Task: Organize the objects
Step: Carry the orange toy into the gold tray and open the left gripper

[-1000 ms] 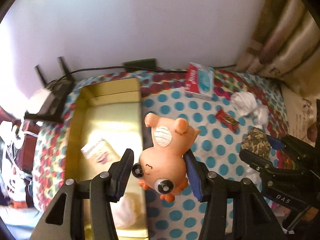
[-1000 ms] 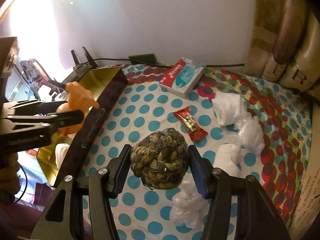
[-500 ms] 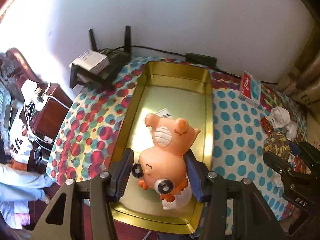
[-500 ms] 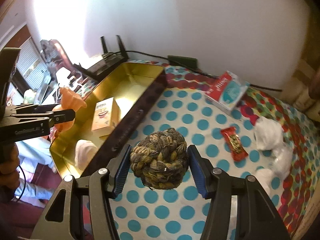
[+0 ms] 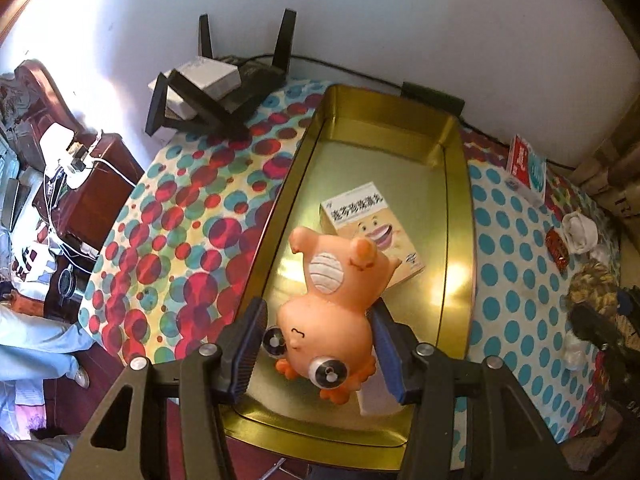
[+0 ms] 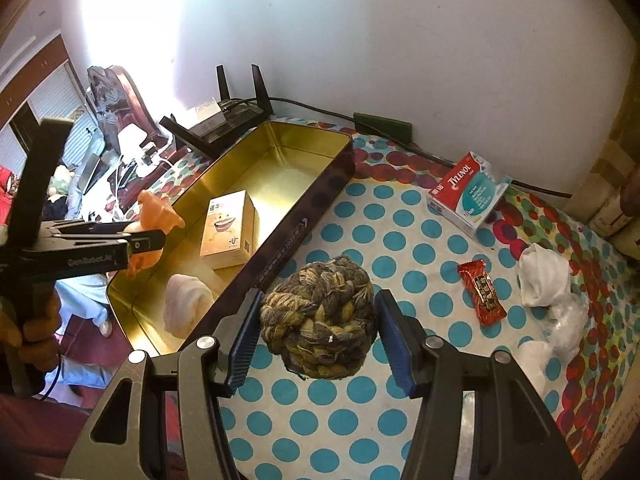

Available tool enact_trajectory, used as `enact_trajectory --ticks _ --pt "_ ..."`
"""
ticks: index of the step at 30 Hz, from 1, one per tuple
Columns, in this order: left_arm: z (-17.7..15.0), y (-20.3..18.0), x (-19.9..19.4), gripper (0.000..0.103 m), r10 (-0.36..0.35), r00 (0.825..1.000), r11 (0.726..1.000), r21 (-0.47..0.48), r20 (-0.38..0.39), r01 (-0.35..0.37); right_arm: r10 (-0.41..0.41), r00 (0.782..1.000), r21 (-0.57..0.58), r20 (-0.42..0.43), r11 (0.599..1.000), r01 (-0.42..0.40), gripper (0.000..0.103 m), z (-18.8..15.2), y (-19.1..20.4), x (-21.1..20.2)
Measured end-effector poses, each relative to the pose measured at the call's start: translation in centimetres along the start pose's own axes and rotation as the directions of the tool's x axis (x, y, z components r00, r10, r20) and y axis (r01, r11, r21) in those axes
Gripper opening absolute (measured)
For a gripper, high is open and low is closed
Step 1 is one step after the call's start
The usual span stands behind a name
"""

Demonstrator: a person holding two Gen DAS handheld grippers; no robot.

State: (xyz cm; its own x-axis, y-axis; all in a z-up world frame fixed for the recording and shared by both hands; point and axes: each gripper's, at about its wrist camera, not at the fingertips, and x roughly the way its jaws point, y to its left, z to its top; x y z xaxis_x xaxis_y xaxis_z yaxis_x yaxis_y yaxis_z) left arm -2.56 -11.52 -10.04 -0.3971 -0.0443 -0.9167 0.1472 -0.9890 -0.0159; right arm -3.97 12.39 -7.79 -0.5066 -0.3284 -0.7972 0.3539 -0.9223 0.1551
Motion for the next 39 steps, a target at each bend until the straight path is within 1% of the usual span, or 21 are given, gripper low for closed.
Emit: enact_trajectory --ticks 2,9,21,25,27,31,34,36,39 --pt "-0.2 0.1 0.7 0.053 -0.016 1.000 1.000 0.000 -0.017 0.016 -0.004 1.000 0.001 -0.002 1.000 0.004 0.054 -0.1 0.0 0.0" --pt "-0.6 0.3 2.5 0.054 -0.014 0.998 1.000 -0.005 -0.054 0.014 -0.015 1.000 0.003 -0.008 1.000 0.015 0.054 -0.2 0.1 -0.1" --pt "-0.6 0.6 3.5 0.057 -0.013 0.997 1.000 -0.023 -0.077 0.011 -0.022 0.999 -0.002 -0.023 1.000 0.022 0.054 -0.2 0.3 0.2" --pt "-0.4 0.6 3.5 0.057 -0.028 0.996 0.999 -0.027 -0.083 0.026 -0.021 0.999 -0.008 -0.027 1.000 0.021 0.054 -0.2 0.5 0.4" --pt "-0.3 0.6 3.1 0.057 -0.039 0.997 0.999 -0.030 -0.070 0.037 -0.020 0.999 -0.013 -0.028 1.000 0.020 0.054 -0.1 0.6 0.5" --pt "0.1 0.6 2.2 0.058 -0.033 0.998 0.999 -0.026 -0.047 0.032 -0.016 0.999 -0.025 -0.029 1.000 0.015 0.054 0.2 1.1 0.7" --pt "0.3 0.7 1.0 0.058 -0.024 1.000 1.000 -0.021 -0.015 0.024 -0.006 1.000 -0.043 -0.025 0.999 0.005 0.054 0.6 1.5 0.8" --pt "0.4 0.6 -0.2 0.059 -0.012 1.000 1.000 -0.011 0.015 0.012 0.002 1.000 -0.071 -0.020 0.997 -0.003 0.054 1.3 2.1 1.0" --pt "0.4 0.7 -2.0 0.059 -0.017 0.998 1.000 -0.004 0.058 0.018 0.027 1.000 -0.108 -0.002 0.994 -0.027 0.054 2.8 3.3 1.6"
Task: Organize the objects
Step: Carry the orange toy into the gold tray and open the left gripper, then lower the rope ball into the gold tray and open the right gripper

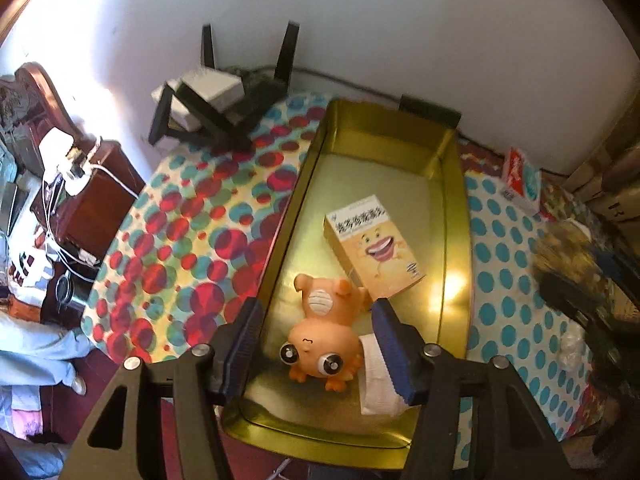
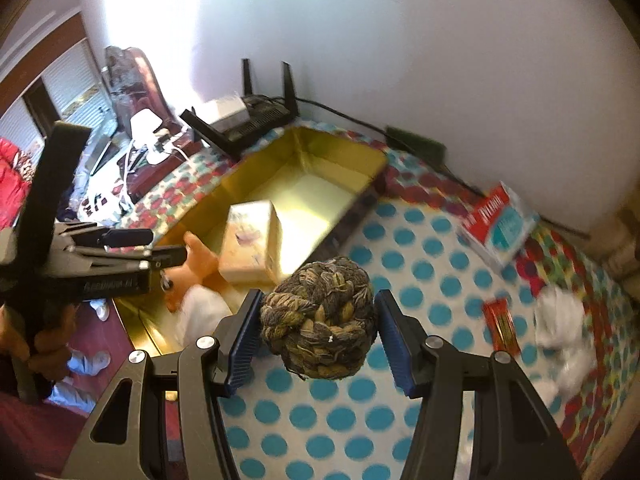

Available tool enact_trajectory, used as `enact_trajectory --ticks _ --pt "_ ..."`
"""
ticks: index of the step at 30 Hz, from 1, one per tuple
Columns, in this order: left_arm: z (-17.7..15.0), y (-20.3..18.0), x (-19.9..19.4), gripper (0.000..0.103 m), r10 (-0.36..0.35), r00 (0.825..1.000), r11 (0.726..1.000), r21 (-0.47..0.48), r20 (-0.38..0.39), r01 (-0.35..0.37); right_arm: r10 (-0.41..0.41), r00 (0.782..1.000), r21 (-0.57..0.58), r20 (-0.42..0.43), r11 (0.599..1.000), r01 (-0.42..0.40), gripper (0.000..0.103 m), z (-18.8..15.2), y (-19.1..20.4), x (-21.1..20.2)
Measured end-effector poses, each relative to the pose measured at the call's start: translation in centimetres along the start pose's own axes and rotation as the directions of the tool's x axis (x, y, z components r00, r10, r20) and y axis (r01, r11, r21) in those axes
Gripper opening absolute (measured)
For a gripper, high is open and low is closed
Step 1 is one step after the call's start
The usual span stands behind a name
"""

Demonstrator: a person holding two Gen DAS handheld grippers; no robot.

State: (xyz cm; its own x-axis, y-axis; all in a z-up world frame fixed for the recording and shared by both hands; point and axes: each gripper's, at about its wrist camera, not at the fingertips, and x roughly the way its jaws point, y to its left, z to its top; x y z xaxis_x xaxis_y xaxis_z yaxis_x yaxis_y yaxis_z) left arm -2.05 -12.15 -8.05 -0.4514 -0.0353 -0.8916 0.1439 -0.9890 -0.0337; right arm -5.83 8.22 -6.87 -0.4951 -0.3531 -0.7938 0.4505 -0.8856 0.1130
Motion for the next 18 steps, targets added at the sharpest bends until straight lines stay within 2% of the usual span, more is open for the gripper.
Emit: enact_trajectory --ticks 4,9,14,18 --pt "-0.1 0.5 -2.2 0.060 0.010 0.998 1.000 -0.013 0.060 -0.009 0.029 0.999 -0.050 0.025 0.998 -0.028 0.054 3.0 1.4 1.7" --pt "-0.2 1.3 -3.6 0.060 0.028 0.995 0.999 -0.035 0.093 -0.025 0.047 0.999 -0.063 0.014 0.997 -0.046 0.054 6.7 2.2 5.3" --pt "-0.8 2.4 -4.2 0.060 0.045 0.995 0.998 -0.059 0.093 -0.039 0.007 0.999 -0.038 -0.041 0.999 -0.009 0.054 9.5 2.1 10.1" --pt "-1.2 3.3 -4.4 0.060 0.048 0.995 0.996 -0.085 0.085 -0.041 -0.029 0.996 -0.042 -0.089 0.999 0.026 0.054 10.3 2.0 13.3"
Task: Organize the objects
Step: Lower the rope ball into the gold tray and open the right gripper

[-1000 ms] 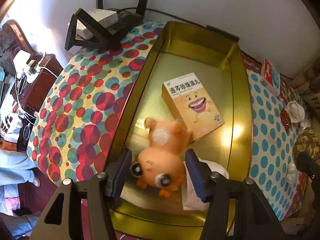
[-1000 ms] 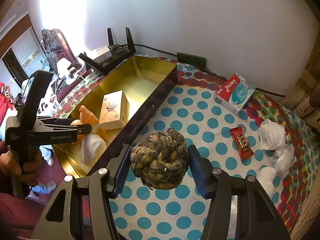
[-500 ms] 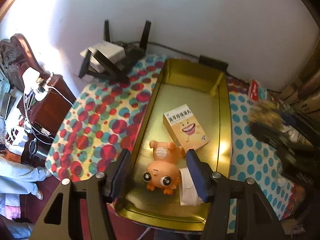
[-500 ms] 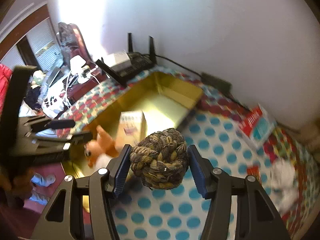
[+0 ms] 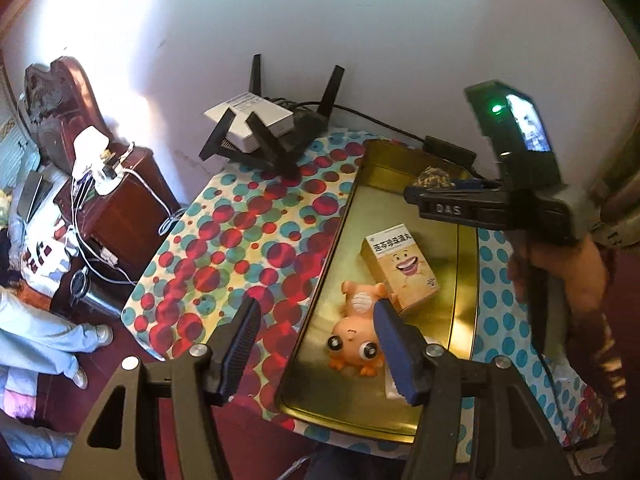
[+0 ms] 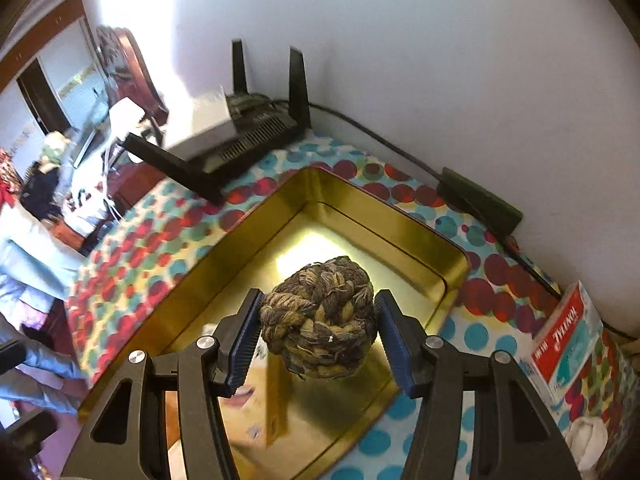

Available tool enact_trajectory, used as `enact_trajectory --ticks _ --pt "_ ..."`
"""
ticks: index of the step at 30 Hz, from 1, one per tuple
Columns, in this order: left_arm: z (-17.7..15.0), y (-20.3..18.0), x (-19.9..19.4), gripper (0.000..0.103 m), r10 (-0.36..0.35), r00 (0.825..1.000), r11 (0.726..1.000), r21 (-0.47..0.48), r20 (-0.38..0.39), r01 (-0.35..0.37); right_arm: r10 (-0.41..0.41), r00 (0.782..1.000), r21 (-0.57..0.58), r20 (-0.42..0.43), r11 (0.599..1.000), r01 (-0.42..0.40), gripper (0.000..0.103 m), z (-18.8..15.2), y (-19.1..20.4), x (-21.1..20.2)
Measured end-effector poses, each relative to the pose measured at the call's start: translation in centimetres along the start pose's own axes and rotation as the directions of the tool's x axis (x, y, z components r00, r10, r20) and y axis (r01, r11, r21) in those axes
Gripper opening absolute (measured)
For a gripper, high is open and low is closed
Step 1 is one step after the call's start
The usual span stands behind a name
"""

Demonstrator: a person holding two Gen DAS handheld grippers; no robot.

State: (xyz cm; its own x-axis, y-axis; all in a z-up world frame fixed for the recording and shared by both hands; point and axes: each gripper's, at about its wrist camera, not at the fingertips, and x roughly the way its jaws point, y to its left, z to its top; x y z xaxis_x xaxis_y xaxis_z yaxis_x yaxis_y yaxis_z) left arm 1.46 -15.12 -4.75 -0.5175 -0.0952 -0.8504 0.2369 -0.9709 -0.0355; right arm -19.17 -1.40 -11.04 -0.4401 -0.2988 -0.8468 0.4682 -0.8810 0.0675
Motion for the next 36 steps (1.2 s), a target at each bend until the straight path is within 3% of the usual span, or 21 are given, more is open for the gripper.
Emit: enact_trajectory --ticks 13,15,17,21,24,28,30,36 --pt "0.2 1.4 0.2 0.060 0.001 1.000 0.998 -0.060 -0.025 -0.002 -0.010 0.998 0.012 -0.063 1.000 0.010 0.055 0.4 0.6 3.4" --pt "0.4 0.9 0.3 0.060 0.001 1.000 0.999 -0.045 -0.020 -0.002 -0.011 0.999 0.009 -0.053 1.000 0.011 0.059 0.4 0.6 3.2" --pt "0.7 0.3 0.3 0.060 -0.005 1.000 0.999 -0.032 -0.016 0.005 -0.026 0.999 0.004 -0.024 1.000 0.026 0.070 0.3 0.5 2.2" --pt "1.4 -1.7 0.4 0.060 -0.028 1.000 1.000 0.012 0.002 0.028 -0.014 0.998 0.024 0.065 1.000 0.012 0.073 -0.6 -0.7 -2.1" --pt "1.9 -3.7 0.5 0.060 -0.059 0.998 0.997 0.055 0.011 0.058 -0.020 0.993 0.061 0.117 0.998 0.013 0.073 -2.6 -2.9 -6.0" --pt "2.4 -6.9 0.7 0.060 -0.104 0.995 0.987 0.121 0.012 0.101 -0.120 0.983 0.128 0.140 0.986 0.103 0.079 -6.4 -6.9 -10.6" --pt "2.4 -8.4 0.8 0.060 -0.124 0.992 0.981 0.151 0.010 0.122 -0.198 0.972 0.174 0.130 0.969 0.174 0.079 -8.9 -9.3 -12.7" --pt "2.2 -12.8 1.2 0.060 -0.162 0.987 0.958 0.237 -0.011 0.160 -0.320 0.944 0.326 0.074 0.903 0.281 0.080 -16.2 -15.4 -17.4"
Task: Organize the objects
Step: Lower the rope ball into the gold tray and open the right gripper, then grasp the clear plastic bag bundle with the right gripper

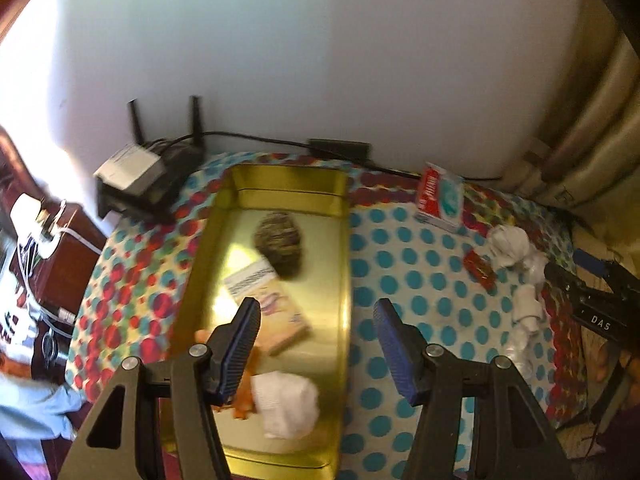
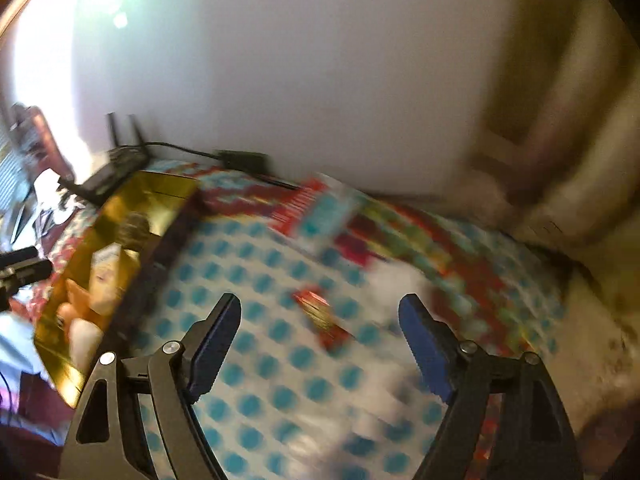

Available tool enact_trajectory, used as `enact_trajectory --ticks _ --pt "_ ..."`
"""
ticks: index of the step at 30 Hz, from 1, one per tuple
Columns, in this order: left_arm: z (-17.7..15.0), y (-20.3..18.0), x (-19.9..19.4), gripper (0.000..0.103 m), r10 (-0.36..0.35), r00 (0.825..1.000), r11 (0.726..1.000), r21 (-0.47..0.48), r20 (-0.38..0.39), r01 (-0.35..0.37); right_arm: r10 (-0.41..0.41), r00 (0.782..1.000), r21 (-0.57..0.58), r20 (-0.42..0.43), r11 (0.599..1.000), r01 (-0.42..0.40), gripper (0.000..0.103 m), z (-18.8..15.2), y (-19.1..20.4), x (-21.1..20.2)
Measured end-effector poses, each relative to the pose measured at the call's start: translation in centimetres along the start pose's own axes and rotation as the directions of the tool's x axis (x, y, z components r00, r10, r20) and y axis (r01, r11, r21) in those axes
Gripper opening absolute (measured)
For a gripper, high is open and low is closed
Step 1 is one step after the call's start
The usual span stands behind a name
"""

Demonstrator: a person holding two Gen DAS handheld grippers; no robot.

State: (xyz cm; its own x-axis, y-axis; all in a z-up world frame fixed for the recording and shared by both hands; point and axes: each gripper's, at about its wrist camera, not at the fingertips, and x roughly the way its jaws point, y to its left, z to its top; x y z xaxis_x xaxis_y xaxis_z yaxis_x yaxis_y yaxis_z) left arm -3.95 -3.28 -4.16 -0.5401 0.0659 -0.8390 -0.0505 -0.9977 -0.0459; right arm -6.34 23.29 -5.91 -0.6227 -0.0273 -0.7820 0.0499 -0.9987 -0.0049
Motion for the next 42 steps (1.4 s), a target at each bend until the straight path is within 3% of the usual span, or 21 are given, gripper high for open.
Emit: enact_trajectory --ticks 4,10,23,27,29,30,37,42 --pt "0.2 -3.0 0.4 0.060 -0.020 1.000 0.998 0.056 -0.006 0.020 -0.066 0.997 0.070 -0.035 0.995 0.068 0.080 -2.0 -4.8 -0.2" --pt "0.3 -6.9 1.0 0.060 -0.027 1.000 0.993 0.116 -0.006 0.028 -0.078 0.994 0.105 -0.071 0.991 0.085 0.078 -3.5 -8.0 1.3" --pt "-0.2 -12.9 1.9 0.060 -0.020 0.999 0.975 0.219 -0.036 0.028 -0.025 0.991 0.077 -0.129 0.996 0.035 0.075 -2.8 -8.7 6.4" --pt "-0.3 -13.3 2.1 0.060 -0.001 0.999 0.975 0.221 -0.039 0.010 -0.004 0.988 0.088 -0.152 0.996 0.017 0.064 -2.8 -9.1 7.4" --pt "-0.3 -13.4 2.2 0.060 0.005 0.999 0.976 0.218 -0.043 0.004 0.013 0.986 0.098 -0.164 0.995 0.003 0.053 -2.9 -9.3 7.8" --pt "-0.2 -13.4 2.3 0.060 0.007 0.999 0.976 0.216 -0.044 0.002 0.020 0.985 0.103 -0.171 0.995 -0.003 0.053 -3.0 -9.4 8.0" --pt "0.2 -14.4 3.2 0.060 -0.002 0.999 0.974 0.225 -0.048 0.013 0.038 0.990 0.123 -0.135 0.992 -0.022 0.046 -3.3 -9.9 7.0" --pt "0.9 -16.6 4.7 0.060 -0.078 0.996 0.962 0.258 -0.046 0.087 0.027 0.994 0.169 -0.107 0.986 -0.008 0.046 -3.9 -10.7 5.3"
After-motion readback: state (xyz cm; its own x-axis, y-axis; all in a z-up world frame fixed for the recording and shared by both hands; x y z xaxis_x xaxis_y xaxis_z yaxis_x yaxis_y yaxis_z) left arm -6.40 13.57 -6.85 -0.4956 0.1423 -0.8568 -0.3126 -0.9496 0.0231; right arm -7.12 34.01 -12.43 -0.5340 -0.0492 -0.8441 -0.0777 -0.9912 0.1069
